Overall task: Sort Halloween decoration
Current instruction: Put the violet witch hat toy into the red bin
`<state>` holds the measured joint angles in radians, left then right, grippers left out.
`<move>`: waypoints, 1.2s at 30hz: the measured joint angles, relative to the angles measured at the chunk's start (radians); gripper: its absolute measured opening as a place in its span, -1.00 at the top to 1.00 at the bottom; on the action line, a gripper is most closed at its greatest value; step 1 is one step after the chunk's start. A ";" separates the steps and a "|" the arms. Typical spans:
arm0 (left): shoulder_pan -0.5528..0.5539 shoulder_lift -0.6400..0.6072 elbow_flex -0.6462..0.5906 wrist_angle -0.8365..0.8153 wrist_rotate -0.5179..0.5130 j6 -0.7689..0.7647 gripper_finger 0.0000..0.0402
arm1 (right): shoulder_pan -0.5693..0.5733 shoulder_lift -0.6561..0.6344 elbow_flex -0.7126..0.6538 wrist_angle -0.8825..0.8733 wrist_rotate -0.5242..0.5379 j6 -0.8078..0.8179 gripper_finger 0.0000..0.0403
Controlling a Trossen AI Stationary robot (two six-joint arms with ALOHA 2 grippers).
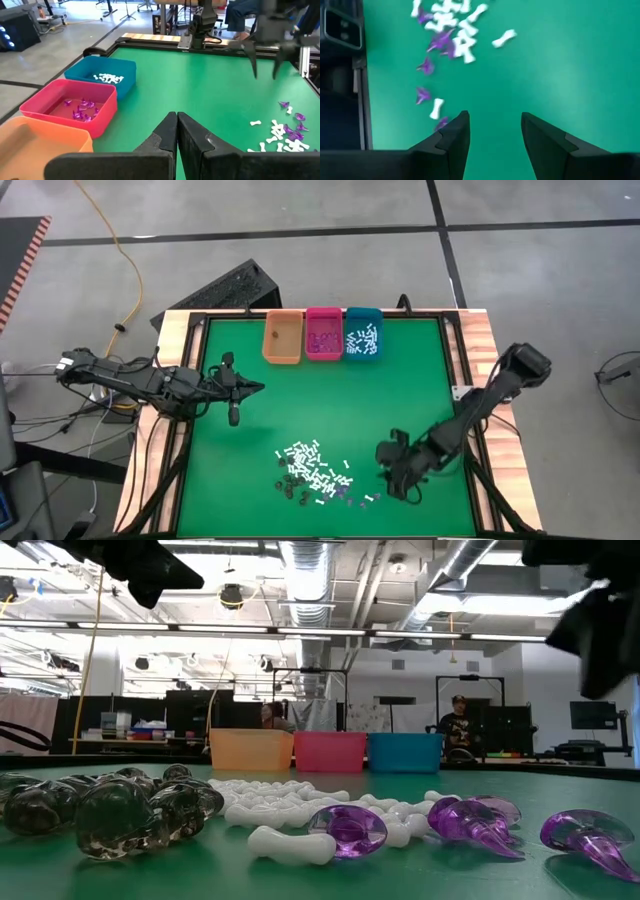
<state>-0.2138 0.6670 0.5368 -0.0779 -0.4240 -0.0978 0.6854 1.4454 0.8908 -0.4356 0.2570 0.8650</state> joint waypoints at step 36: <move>0.000 0.001 0.000 0.007 -0.059 -0.018 1.00 | 0.103 0.266 0.120 0.063 -0.057 -0.050 -0.02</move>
<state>-0.2134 0.6678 0.5369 -0.0711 -0.4828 -0.1160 0.7883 1.7116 1.0107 -0.3721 0.1997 0.8154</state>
